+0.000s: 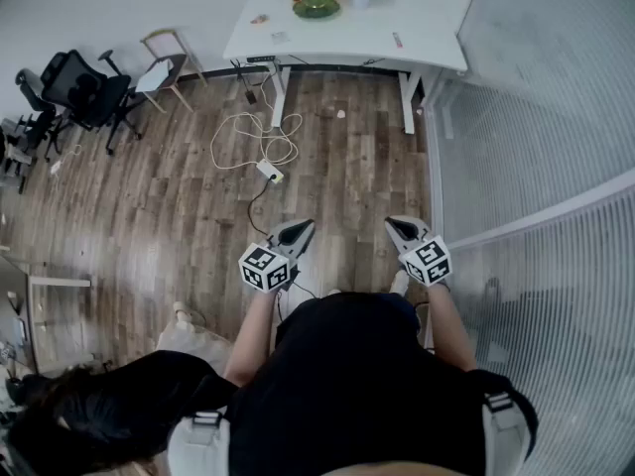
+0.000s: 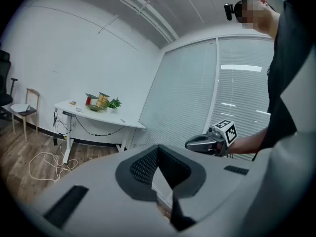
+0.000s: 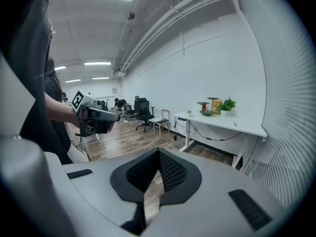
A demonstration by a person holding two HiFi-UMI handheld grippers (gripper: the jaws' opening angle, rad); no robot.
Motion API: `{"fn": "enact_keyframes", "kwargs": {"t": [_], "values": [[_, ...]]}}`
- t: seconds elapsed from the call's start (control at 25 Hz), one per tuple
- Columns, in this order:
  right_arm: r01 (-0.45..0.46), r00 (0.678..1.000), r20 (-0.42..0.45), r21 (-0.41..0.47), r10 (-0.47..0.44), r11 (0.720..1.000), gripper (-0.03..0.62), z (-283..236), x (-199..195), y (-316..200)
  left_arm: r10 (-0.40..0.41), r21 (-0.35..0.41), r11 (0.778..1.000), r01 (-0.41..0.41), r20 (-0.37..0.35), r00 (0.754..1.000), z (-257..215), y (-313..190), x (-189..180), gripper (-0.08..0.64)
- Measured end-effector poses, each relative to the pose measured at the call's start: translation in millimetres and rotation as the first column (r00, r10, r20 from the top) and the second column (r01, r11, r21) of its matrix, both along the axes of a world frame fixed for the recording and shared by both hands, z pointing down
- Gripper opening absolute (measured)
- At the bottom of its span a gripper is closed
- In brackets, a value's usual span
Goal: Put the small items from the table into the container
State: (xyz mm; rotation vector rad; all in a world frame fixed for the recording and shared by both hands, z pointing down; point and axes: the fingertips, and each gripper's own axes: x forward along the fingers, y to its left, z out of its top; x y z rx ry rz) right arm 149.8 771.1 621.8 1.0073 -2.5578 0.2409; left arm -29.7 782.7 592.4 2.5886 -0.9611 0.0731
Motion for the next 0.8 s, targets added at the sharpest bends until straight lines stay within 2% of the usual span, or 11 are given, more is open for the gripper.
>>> {"fn": "enact_keyframes", "kwargs": {"t": [0.48,0.68,0.8], "values": [[-0.003,1.0,-0.002,-0.014,0.003,1.0,0.021,-1,-10,-3,0.006,-0.01,1.0,-0.006,0.0,1.0,0,-4,-8,0.002],[0.02,0.996,0.09,-0.032,-0.017,0.999,0.023,-6,-19,1,0.014,-0.028,1.0,-0.014,0.0,1.0,6,-2,-9,0.002],[0.015,0.996,0.09,-0.009,-0.014,1.0,0.023,-11,-18,-1,0.018,-0.036,0.999,-0.018,0.006,1.0,6,-5,-8,0.002]]}}
